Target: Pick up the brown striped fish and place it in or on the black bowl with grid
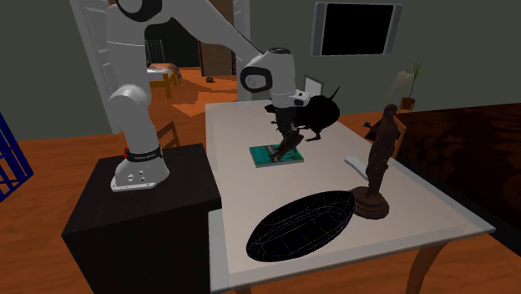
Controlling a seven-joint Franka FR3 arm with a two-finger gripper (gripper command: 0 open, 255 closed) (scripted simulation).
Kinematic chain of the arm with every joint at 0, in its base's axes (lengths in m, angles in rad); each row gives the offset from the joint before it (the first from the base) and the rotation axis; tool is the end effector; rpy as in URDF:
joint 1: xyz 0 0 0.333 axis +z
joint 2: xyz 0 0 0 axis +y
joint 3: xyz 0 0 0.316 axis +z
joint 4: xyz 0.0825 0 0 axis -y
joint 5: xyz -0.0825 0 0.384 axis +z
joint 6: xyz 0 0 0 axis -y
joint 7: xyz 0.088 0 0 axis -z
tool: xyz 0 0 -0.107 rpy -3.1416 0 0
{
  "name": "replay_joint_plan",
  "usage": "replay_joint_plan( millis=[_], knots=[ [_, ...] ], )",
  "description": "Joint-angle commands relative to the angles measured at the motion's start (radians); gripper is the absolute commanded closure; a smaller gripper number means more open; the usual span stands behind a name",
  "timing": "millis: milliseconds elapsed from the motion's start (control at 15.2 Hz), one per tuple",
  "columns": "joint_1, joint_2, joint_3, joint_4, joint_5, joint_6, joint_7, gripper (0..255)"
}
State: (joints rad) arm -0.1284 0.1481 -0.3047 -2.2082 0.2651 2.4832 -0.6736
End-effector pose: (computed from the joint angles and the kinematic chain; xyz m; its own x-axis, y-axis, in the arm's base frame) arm 0.5074 -0.2341 0.3288 0.9817 0.0434 0.1854 0.0509 -0.9981 -0.0357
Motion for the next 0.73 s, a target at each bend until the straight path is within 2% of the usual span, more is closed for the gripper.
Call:
replay_joint_plan(
  millis=[0,660],
  knots=[
    [-0.026,0.012,-0.013,0.022,0.012,-0.017,-0.045,255],
    [-0.197,0.139,-0.075,0.211,0.098,-0.135,-0.304,255]
  ],
)
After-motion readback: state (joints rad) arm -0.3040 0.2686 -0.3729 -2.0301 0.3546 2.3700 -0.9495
